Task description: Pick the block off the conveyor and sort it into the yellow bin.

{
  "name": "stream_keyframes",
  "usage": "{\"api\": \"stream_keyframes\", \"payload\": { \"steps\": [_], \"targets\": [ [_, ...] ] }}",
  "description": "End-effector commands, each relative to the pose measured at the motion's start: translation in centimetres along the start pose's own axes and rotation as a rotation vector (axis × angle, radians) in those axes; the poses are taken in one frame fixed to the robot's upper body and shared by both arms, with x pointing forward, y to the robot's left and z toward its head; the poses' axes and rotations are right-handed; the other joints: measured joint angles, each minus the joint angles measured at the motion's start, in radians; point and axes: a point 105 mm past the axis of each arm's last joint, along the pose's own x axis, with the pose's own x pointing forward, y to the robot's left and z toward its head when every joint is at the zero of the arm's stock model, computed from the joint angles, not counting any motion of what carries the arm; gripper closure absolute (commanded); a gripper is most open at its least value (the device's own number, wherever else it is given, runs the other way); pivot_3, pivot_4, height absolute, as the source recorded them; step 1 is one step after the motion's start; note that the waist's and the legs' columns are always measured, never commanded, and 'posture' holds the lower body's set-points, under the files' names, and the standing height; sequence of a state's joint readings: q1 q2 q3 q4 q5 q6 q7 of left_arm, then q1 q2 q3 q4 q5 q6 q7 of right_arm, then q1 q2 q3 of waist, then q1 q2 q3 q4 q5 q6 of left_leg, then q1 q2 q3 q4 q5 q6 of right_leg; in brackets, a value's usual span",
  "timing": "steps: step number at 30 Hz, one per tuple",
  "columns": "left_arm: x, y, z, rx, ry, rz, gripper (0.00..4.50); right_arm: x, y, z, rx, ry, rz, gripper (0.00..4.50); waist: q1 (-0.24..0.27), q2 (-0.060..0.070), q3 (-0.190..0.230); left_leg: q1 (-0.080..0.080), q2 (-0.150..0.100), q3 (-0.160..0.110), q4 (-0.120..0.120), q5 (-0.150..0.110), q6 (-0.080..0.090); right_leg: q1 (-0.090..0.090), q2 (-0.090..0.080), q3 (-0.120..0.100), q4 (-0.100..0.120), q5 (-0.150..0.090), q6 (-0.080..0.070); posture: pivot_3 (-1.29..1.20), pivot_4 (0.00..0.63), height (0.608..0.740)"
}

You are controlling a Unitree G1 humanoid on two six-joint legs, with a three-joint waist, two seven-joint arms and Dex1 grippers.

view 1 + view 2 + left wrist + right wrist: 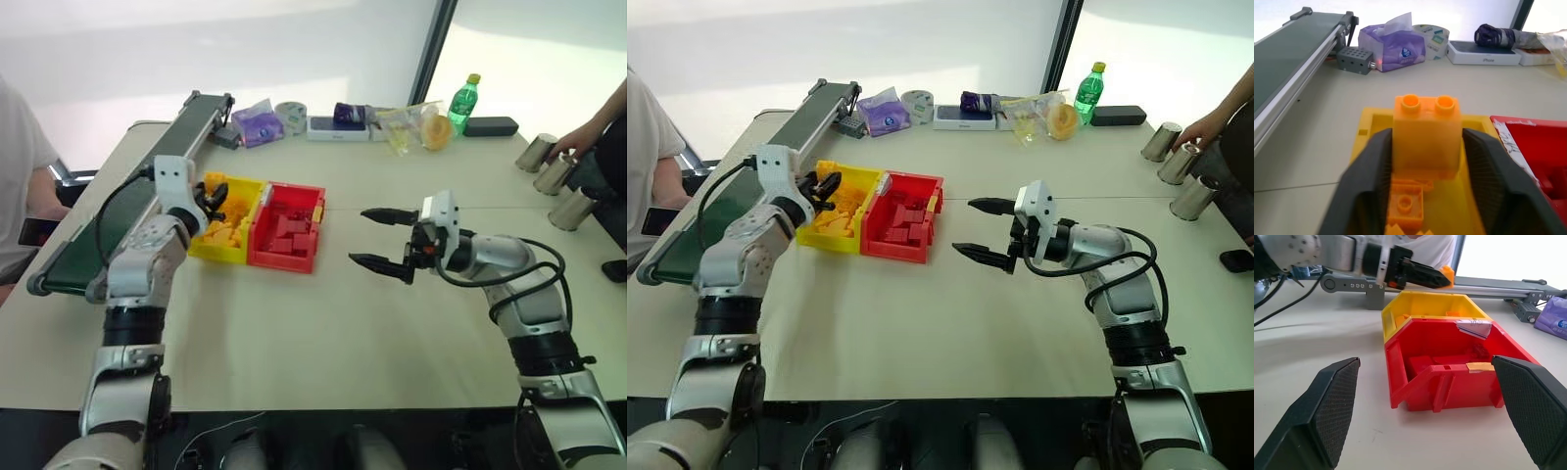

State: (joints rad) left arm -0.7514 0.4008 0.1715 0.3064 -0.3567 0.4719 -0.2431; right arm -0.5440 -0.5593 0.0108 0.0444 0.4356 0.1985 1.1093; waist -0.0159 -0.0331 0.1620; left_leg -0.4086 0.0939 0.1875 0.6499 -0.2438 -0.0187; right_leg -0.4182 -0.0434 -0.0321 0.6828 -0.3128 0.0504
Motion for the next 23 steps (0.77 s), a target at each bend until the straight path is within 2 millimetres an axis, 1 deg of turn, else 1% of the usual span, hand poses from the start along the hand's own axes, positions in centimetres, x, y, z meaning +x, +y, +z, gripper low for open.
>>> {"api": "stream_keyframes", "payload": {
  "steps": [1, 2, 4, 5, 7, 9, 10, 11, 13, 15, 19, 21, 23],
  "targets": [
    [0.4, -0.1, 2.1, 0.031, -0.077, -0.011, 0.32, -0.5, -0.1, 1.4, -0.052, -0.034, -0.018, 0.00, 0.000, 0.000, 0.000, 0.000, 0.000, 0.000, 0.000, 0.000, 0.000, 0.000, 0.000, 0.000, 0.000, 0.000, 0.000, 0.00, 0.150, 0.740],
    [0.4, -0.2, 2.1, 0.034, -0.077, -0.018, 0.04, -0.5, -0.2, 1.4, -0.052, -0.033, -0.021, 0.00, 0.001, 0.000, 0.000, 0.000, 0.000, 0.000, 0.000, 0.000, 0.000, 0.000, 0.000, 0.000, 0.000, 0.000, 0.000, 0.00, 0.150, 0.740],
    [-0.3, -0.7, 2.8, 0.032, -0.113, -0.064, 0.04, -0.6, 0.0, 1.4, -0.051, -0.033, -0.023, 0.00, 0.002, 0.000, 0.000, 0.000, 0.000, 0.000, 0.000, 0.000, 0.000, 0.000, 0.000, 0.000, 0.000, 0.000, 0.000, 0.00, 0.150, 0.740],
    [-1.0, -0.8, 3.3, 0.031, -0.141, -0.098, 0.04, -0.7, 0.0, 1.4, -0.050, -0.032, -0.023, 0.00, 0.002, 0.000, 0.000, 0.000, 0.000, 0.000, 0.000, 0.000, 0.000, 0.000, 0.000, 0.000, 0.000, 0.000, 0.000, 0.00, 0.150, 0.740],
    [-2.5, -0.7, 4.0, 0.092, -0.169, -0.133, 0.04, -0.8, 0.0, 1.4, -0.050, -0.031, -0.024, 0.00, -0.002, 0.000, 0.000, 0.000, 0.001, 0.000, 0.000, 0.000, 0.000, 0.000, -0.001, 0.000, 0.000, 0.000, 0.000, 0.00, 0.150, 0.740],
    [-4.6, -0.1, 3.6, 0.071, -0.136, -0.171, 0.04, -0.9, -0.1, 1.4, -0.052, -0.028, -0.025, 0.00, -0.006, 0.000, 0.000, 0.000, 0.001, 0.001, 0.000, 0.000, 0.000, -0.001, 0.000, 0.000, 0.000, 0.000, 0.000, 0.00, 0.150, 0.740],
    [-6.0, 0.2, 3.8, 0.062, -0.147, -0.195, 0.04, -0.8, -0.1, 1.4, -0.049, -0.031, -0.026, 0.00, -0.007, 0.000, 0.000, 0.000, 0.002, 0.001, 0.000, 0.000, 0.000, -0.001, -0.001, 0.001, 0.001, 0.000, 0.000, 0.00, 0.150, 0.740],
    [-7.0, 0.3, 4.1, 0.061, -0.157, -0.212, 0.04, -0.8, -0.1, 1.5, -0.046, -0.034, -0.026, 0.00, -0.009, 0.000, 0.000, 0.000, 0.003, 0.001, 0.000, 0.000, -0.001, -0.001, 0.000, 0.001, 0.001, 0.000, 0.000, 0.00, 0.150, 0.740],
    [-9.7, 1.3, 4.0, 0.088, -0.130, -0.237, 0.04, -0.8, 0.0, 1.4, -0.043, -0.034, -0.024, 0.00, -0.008, 0.000, 0.000, 0.000, 0.004, 0.000, -0.001, 0.001, -0.001, -0.002, 0.000, 0.001, 0.001, 0.000, 0.000, 0.00, 0.150, 0.740],
    [-11.8, 1.9, 4.3, 0.097, -0.117, -0.257, 0.04, -0.7, 0.1, 1.3, -0.042, -0.031, -0.021, 0.00, -0.006, 0.000, 0.000, 0.000, 0.004, 0.000, -0.001, 0.001, -0.001, -0.002, -0.001, 0.001, 0.001, 0.000, 0.000, 0.00, 0.150, 0.740],
    [-14.8, 3.9, 3.2, 0.163, -0.009, -0.205, 0.04, -0.6, 0.0, 1.4, -0.041, -0.027, -0.011, 0.00, 0.003, 0.000, 0.000, 0.000, 0.003, -0.001, 0.000, 0.000, -0.001, 0.000, -0.002, 0.001, 0.001, 0.000, 0.000, 0.00, 0.150, 0.740],
    [-16.1, 4.8, 3.1, 0.189, -0.004, -0.192, 0.04, -0.6, -0.1, 1.4, -0.043, -0.023, -0.005, 0.00, 0.003, 0.000, 0.000, 0.000, 0.002, -0.001, 0.000, 0.000, -0.001, 0.000, -0.003, 0.001, 0.001, 0.000, 0.000, 0.00, 0.150, 0.740],
    [-16.8, 5.5, 3.2, 0.182, -0.012, -0.187, 0.04, -0.6, -0.2, 1.4, -0.042, -0.022, -0.002, 0.00, 0.003, 0.000, 0.000, 0.000, 0.002, -0.001, -0.001, 0.000, -0.001, 0.000, -0.003, 0.000, 0.001, 0.000, 0.000, 0.00, 0.150, 0.740]
  ]
}}
